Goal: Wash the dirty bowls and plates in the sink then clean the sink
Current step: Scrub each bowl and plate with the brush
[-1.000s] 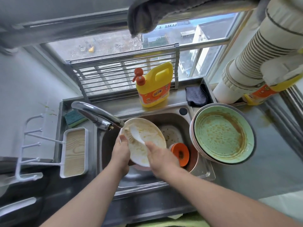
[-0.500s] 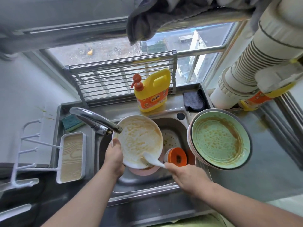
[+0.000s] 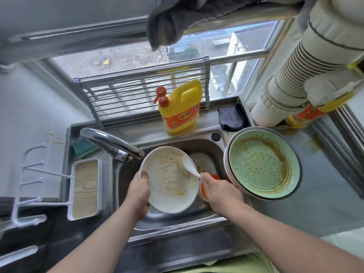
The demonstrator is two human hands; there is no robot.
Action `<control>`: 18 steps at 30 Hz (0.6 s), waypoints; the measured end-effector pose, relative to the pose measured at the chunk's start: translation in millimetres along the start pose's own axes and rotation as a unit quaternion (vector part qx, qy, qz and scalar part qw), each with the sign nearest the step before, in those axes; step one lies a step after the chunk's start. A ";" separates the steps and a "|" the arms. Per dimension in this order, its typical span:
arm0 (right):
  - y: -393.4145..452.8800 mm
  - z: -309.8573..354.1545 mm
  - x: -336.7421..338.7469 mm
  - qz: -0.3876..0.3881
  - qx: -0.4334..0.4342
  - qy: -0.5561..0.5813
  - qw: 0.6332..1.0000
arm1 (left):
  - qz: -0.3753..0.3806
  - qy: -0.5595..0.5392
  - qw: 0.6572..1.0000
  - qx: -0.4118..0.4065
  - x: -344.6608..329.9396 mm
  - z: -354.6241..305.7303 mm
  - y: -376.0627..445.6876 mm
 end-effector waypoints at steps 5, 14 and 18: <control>-17.6 85.3 -30.0 0.045 0.056 0.132 0.989 | -0.003 -0.046 0.995 0.084 -21.2 6.3 -16.3; -6.6 9.6 -12.2 0.030 -0.020 0.031 0.999 | -0.033 0.019 0.998 0.054 10.3 14.3 -12.2; -25.1 92.1 -31.8 0.067 0.069 0.108 0.990 | -0.040 -0.015 0.995 0.085 4.1 12.8 -11.4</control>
Point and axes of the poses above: each hand's wrist, its own y-axis towards the middle knuckle, its own x-axis out of the back of the hand, z = x × y, the point moved 8 cm from there along y, towards the middle knuckle, and after that the axes turned 6 degrees about -z, right-handed, at the moved point
